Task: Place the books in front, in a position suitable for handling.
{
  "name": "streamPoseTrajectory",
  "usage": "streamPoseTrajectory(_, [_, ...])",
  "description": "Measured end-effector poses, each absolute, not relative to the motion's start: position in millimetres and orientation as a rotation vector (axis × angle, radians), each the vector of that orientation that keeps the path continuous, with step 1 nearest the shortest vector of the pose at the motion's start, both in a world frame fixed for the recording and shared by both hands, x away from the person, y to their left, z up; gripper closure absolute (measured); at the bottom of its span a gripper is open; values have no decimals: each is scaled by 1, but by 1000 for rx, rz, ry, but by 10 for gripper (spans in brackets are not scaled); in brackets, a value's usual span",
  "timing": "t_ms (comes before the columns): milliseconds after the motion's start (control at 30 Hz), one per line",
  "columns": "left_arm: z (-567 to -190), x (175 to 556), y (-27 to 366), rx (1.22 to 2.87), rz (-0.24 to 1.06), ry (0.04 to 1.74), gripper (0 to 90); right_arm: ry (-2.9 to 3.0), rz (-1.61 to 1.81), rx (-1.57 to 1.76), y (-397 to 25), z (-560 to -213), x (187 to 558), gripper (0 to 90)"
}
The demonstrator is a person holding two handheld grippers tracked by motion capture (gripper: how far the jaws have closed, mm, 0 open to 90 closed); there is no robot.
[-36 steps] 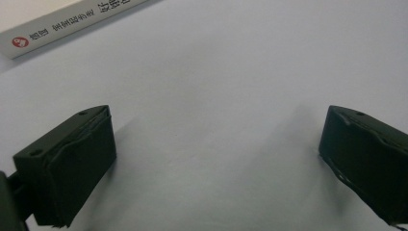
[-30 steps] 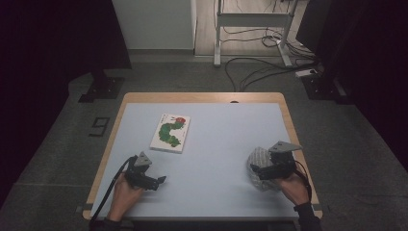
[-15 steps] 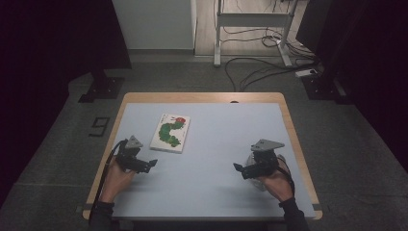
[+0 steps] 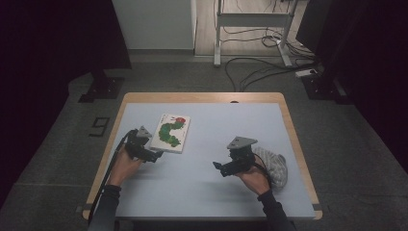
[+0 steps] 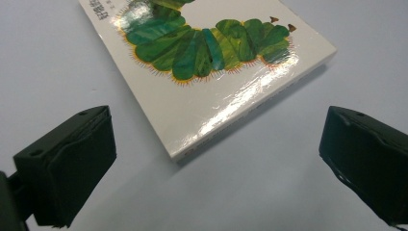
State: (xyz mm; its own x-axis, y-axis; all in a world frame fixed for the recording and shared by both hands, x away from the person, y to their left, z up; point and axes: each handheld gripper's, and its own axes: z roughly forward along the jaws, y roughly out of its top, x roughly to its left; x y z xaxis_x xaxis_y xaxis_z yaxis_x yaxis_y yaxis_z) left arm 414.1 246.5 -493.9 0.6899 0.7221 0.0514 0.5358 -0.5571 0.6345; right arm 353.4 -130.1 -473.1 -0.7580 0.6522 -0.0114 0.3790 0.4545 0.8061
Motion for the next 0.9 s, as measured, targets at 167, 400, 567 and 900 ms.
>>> streamPoseTrajectory(167, [-506,421,245,2298,372,981,0,2409,1202,864,-113,-482,361,0])
streamPoseTrajectory(400, [-516,424,241,2312,328,974,0,2451,1184,850,-96,-495,368,0])
streamPoseTrajectory(567, [-518,423,237,2320,347,983,0,2467,1178,837,-91,-501,372,0])
streamPoseTrajectory(900, [-519,411,216,2303,303,925,0,2511,1176,816,-80,-512,383,2])
